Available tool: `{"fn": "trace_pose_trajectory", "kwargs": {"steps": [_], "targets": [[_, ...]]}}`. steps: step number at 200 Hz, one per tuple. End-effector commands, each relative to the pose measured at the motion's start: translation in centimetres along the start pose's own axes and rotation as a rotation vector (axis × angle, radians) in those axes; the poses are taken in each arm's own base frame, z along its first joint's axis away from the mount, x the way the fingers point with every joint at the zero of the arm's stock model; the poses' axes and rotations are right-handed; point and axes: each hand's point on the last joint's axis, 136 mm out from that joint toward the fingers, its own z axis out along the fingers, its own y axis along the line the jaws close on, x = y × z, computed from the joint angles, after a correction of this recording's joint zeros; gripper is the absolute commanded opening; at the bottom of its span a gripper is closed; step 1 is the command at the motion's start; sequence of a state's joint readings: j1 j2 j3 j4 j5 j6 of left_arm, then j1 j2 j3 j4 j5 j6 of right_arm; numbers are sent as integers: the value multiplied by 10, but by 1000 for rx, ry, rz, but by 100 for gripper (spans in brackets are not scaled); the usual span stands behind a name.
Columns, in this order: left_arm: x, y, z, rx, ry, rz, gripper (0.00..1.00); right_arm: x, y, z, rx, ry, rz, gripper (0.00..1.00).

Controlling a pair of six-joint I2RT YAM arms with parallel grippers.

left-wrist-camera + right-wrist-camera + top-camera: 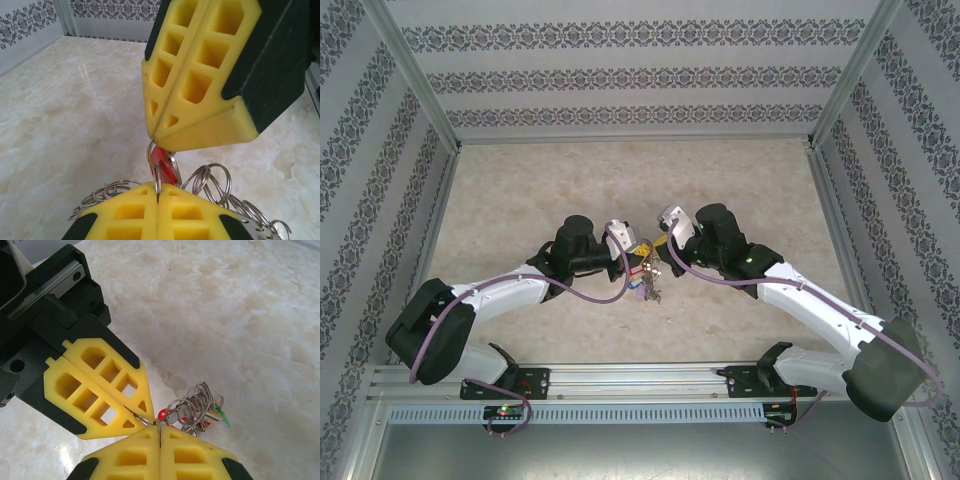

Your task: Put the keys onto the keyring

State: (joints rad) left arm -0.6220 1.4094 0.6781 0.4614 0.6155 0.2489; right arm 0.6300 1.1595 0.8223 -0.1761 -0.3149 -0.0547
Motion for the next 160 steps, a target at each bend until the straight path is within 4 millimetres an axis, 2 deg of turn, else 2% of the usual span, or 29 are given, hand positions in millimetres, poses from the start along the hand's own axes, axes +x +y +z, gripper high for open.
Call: {"fn": "trace_pose_trajectory", "kwargs": {"steps": [1,16,42,54,106,160], "targets": [[-4,1,1,-9,-23,3,0,-30,-4,-11,22,-96,-19,0],[-2,1,2,-10,-12,-2,0,-38,2,-14,2,-124,-43,0],[-3,1,3,-8,-12,-3,10,-45,16,-16,-52,-140,-76,0],[-5,0,3,-4,-13,-2,11,-46,19,-16,-65,-142,-83,0],[-11,-1,4,9,-2,18,19,-45,25,-17,-85,-137,-95,0],[-13,0,3,-1,8,25,21,-41,28,-16,-101,-127,-102,0]]}}
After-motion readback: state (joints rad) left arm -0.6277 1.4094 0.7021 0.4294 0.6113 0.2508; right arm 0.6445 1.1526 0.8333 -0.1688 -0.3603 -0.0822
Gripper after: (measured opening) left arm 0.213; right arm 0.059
